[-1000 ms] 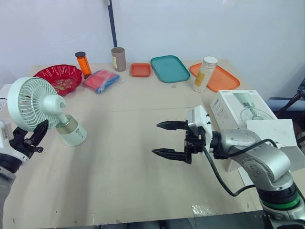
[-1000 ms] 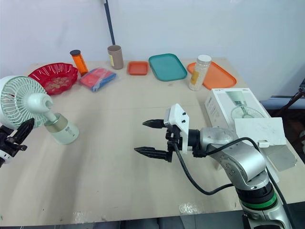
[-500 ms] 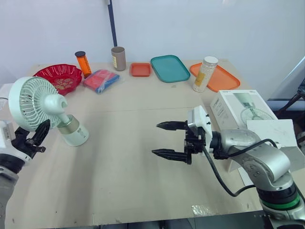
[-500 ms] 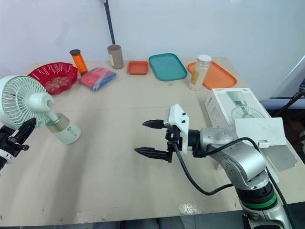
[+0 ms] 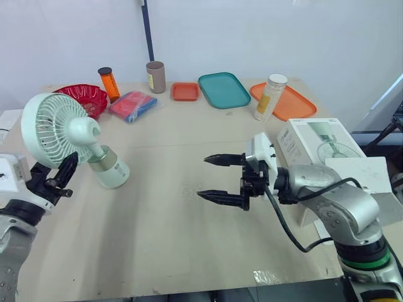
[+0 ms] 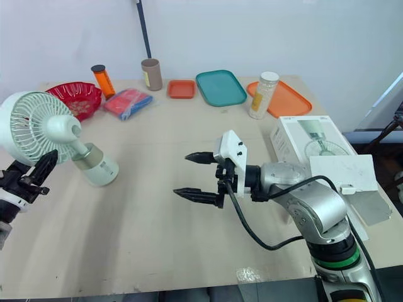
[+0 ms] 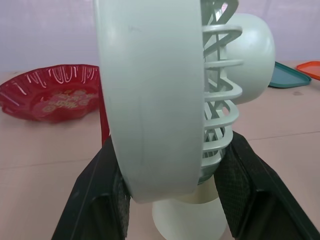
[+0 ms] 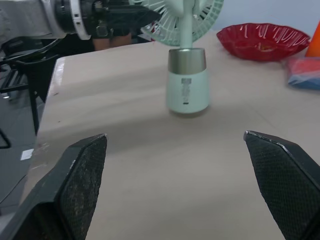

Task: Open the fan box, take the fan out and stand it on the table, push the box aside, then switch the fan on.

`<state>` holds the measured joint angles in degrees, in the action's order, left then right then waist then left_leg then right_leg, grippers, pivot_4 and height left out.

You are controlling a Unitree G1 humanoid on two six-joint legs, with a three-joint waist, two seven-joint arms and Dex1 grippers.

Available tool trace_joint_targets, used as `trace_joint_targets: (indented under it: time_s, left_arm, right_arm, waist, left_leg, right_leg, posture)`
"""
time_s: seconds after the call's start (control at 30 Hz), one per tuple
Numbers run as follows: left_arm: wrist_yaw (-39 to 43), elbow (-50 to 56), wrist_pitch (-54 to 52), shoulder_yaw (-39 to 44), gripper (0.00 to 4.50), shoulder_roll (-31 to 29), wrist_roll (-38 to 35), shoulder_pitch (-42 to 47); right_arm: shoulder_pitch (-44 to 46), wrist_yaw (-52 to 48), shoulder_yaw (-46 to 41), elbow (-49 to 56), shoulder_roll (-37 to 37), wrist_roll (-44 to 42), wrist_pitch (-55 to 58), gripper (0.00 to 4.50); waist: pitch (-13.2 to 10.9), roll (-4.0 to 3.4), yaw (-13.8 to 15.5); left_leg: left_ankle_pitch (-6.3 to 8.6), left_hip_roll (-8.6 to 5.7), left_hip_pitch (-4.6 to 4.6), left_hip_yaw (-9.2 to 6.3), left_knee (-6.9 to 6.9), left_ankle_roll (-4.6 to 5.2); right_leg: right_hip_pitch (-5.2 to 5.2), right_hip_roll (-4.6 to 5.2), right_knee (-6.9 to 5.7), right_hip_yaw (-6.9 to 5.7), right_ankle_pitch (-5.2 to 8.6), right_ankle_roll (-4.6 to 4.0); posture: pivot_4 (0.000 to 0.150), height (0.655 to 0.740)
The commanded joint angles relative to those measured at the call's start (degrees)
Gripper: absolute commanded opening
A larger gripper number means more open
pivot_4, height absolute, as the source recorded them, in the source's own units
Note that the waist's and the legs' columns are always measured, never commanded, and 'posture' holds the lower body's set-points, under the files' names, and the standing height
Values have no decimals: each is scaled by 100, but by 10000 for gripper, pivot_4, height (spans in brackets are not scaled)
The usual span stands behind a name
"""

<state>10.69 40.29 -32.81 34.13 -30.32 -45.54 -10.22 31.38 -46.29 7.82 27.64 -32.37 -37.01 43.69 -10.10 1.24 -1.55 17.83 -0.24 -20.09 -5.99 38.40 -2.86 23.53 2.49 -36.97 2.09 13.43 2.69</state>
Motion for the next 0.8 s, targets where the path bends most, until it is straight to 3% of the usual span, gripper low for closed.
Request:
trace_joint_targets:
  time_s: [0.03, 0.43, 0.8]
  left_arm:
    - [-154, 546, 75, -103, 18070, 13, -109, 134]
    - [-713, 769, -19, -704, 18070, 194, -110, 490]
    - [-937, 1018, -44, -1197, 18070, 315, -104, 532]
  right_arm:
    - [525, 466, 243, -250, 405, 244, 141, 45000]
    - [1250, 1238, 750, -886, 1584, 792, 370, 45000]
    - [1431, 1200, 1000, -1274, 1971, 1245, 165, 45000]
  waist:
    - [0, 0, 6]
    - [1, 0, 11]
    - [0, 0, 8]
  left_leg:
    - [-1, 1, -1, -1, 0, -2]
    - [-11, 0, -44, 1, -2, -34]
    - [-15, 0, -52, 4, -3, -40]
  right_leg:
    - [1, -1, -1, 0, 0, 0]
    - [51, 4, -10, 0, -17, -8]
    - [63, 3, -13, 0, -22, -9]
  posture:
    - [1500, 7400]
    - [1500, 7400]
    - [1500, 7400]
